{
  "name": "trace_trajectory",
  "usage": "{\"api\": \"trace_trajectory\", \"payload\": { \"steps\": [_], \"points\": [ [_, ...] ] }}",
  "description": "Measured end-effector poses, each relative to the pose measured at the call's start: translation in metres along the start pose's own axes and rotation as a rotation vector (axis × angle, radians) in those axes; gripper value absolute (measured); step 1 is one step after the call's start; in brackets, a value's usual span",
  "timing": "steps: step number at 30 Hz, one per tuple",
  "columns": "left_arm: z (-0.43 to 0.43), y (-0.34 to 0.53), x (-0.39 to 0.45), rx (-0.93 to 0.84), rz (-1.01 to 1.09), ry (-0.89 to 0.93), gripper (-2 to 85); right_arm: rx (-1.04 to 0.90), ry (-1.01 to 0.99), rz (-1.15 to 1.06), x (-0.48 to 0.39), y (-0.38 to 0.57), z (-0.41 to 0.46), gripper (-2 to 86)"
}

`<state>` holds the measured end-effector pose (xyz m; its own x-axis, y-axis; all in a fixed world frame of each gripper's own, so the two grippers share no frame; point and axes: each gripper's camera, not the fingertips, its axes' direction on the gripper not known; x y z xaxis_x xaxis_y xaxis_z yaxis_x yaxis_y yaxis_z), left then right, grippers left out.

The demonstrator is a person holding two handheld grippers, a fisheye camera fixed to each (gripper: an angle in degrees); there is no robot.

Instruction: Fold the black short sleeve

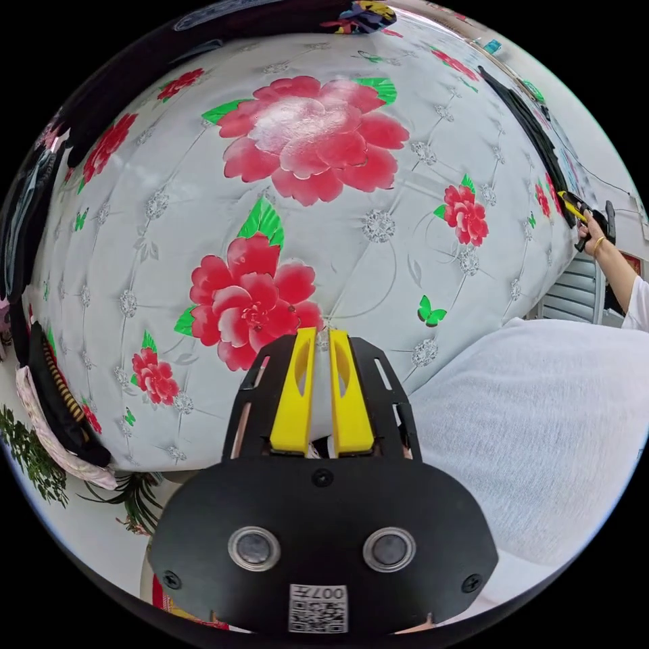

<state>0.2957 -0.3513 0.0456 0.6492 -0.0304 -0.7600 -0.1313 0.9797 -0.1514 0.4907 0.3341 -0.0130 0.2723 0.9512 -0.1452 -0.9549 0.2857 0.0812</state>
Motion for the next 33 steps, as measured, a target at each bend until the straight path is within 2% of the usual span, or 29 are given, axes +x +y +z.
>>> {"api": "trace_trajectory", "payload": {
  "steps": [2,5,7,8,10,15,16,19,22,25,28,30,33],
  "points": [
    [0.003,0.001,0.0,0.007,0.031,-0.009,3.4,-0.012,-0.053,-0.036,-0.014,0.01,-0.001,1.6],
    [0.006,0.012,-0.009,0.07,0.022,0.024,2.2,-0.014,-0.226,-0.235,-0.077,0.052,-0.004,0.4],
    [-0.006,0.032,-0.01,0.237,0.05,0.076,1.2,-0.041,-0.349,-0.414,-0.154,0.108,-0.005,0.1],
    [-0.008,0.036,-0.009,0.264,0.061,0.085,1.4,-0.054,-0.384,-0.458,-0.175,0.125,-0.005,0.0],
    [-0.014,0.053,-0.002,0.34,0.145,0.114,5.7,-0.146,-0.525,-0.652,-0.26,0.195,-0.008,0.1],
    [-0.009,0.088,-0.009,0.38,0.25,0.152,10.7,-0.317,-0.792,-1.043,-0.401,0.337,-0.037,1.3],
    [-0.004,0.098,-0.017,0.378,0.24,0.148,10.9,-0.346,-0.79,-1.181,-0.421,0.361,-0.05,2.0],
    [0.011,0.12,-0.042,0.348,0.182,0.131,11.1,-0.246,-0.647,-1.327,-0.433,0.392,-0.078,3.8],
    [0.02,0.146,-0.074,0.377,0.102,0.154,9.7,-0.192,-0.512,-1.352,-0.426,0.41,-0.088,5.4],
    [0.033,0.163,-0.103,0.38,0.048,0.227,8.4,-0.256,-0.491,-1.371,-0.432,0.442,-0.084,7.2],
    [0.045,0.164,-0.106,0.326,0.104,0.182,5.9,-0.343,-0.485,-1.448,-0.458,0.486,-0.073,8.6],
    [0.046,0.16,-0.101,0.299,0.171,0.181,1.3,-0.359,-0.451,-1.478,-0.475,0.506,-0.064,8.8],
    [0.015,0.16,-0.104,0.425,0.242,0.316,-0.2,-0.42,-0.357,-1.508,-0.499,0.526,-0.048,8.2]
  ]
}}
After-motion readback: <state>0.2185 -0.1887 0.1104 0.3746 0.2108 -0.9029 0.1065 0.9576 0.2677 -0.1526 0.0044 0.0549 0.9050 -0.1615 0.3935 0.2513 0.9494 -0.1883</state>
